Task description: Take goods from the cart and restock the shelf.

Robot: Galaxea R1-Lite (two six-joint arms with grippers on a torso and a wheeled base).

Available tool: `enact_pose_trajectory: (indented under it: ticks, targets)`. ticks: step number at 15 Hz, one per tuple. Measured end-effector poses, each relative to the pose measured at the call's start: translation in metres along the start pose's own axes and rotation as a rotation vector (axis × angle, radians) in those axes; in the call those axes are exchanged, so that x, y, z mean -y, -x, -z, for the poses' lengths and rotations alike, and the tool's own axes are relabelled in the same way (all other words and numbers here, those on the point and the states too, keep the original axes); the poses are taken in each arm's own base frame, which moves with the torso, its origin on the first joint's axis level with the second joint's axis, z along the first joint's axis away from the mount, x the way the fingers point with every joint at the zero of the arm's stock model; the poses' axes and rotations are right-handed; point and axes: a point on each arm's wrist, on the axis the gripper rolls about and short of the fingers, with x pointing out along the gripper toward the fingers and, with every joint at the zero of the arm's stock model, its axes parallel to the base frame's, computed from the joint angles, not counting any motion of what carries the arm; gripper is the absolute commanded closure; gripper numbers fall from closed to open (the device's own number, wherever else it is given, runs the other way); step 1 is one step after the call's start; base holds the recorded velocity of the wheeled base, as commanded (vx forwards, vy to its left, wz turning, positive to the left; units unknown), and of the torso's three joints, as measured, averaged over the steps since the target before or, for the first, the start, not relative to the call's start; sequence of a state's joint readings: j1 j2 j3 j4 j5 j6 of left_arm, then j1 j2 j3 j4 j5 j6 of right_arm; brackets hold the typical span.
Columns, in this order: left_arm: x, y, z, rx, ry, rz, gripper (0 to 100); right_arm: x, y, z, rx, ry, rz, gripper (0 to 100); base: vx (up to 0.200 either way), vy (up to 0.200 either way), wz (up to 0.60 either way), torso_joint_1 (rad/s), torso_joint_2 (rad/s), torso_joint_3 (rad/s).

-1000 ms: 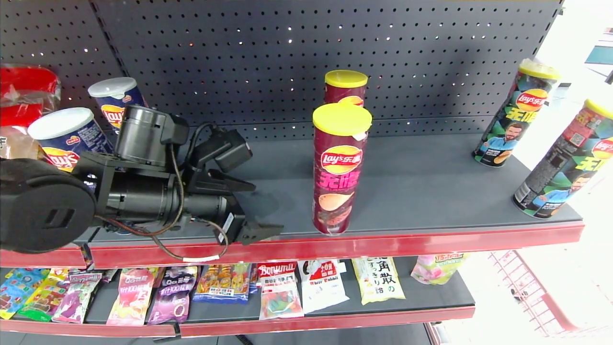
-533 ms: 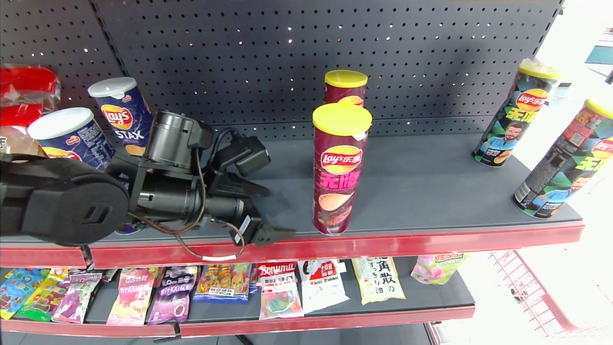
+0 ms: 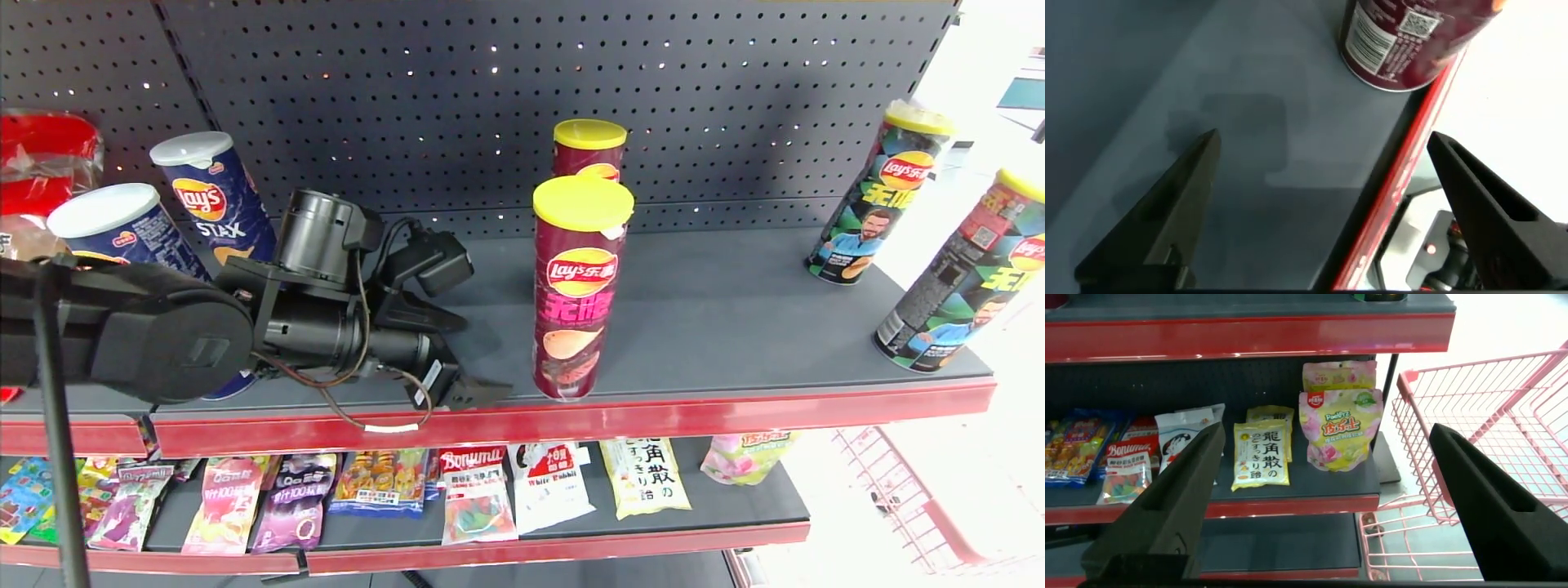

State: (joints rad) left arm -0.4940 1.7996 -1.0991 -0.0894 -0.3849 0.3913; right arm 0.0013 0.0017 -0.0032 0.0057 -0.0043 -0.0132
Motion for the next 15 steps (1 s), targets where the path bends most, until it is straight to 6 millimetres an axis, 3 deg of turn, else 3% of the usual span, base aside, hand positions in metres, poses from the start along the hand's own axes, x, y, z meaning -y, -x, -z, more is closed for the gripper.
enact_pose_trajectory:
  ticks: [15]
  targets:
    - [-0.008,-0.028,-0.004,0.036,-0.031,-0.023,0,0.000,0.000,0.000,0.000,0.001,0.000,0,0.000,0.000,0.00,0.000,0.00,0.000]
